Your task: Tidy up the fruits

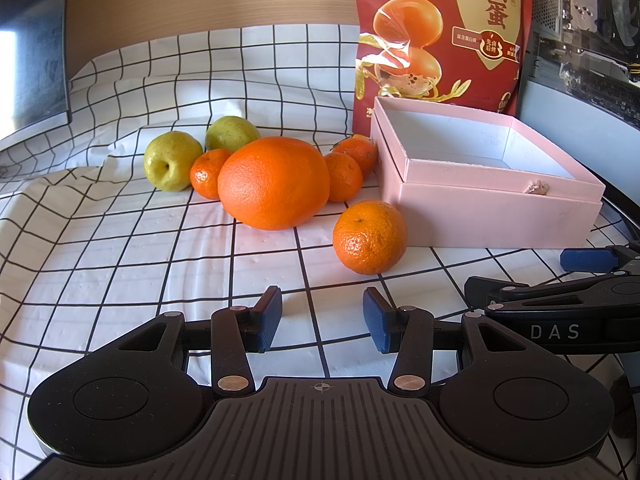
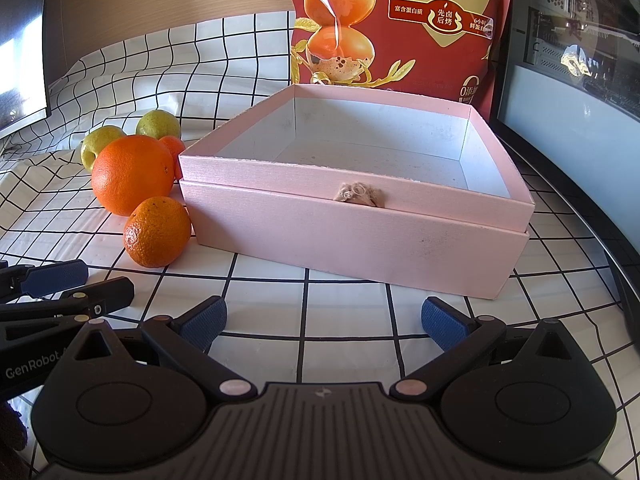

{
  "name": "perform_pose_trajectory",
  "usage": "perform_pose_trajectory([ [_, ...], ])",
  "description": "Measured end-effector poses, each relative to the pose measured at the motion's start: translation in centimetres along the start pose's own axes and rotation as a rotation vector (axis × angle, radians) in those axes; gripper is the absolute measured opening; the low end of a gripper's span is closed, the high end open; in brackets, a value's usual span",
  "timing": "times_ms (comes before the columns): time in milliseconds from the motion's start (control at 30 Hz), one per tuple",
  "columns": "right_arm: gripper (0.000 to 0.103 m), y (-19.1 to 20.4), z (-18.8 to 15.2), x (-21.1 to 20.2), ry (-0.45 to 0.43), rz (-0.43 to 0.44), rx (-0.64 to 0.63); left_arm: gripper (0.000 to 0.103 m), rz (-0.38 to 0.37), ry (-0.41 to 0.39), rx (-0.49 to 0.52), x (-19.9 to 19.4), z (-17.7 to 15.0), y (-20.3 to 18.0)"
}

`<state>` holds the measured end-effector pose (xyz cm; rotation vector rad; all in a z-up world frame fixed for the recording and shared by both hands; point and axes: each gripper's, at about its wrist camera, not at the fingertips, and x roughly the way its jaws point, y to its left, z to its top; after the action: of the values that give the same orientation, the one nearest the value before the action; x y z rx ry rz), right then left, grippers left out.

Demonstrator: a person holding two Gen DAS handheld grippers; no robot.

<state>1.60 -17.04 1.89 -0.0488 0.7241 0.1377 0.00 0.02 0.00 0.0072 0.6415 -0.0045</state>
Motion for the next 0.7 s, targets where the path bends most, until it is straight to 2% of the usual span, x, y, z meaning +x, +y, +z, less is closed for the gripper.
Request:
perform_pose_trajectory([
  [700, 0.103, 0.49, -0.77, 0.12, -0.001, 0.002, -0.001, 0.05, 0.002, 0.0, 0.003, 0.0, 0.0, -0.02],
])
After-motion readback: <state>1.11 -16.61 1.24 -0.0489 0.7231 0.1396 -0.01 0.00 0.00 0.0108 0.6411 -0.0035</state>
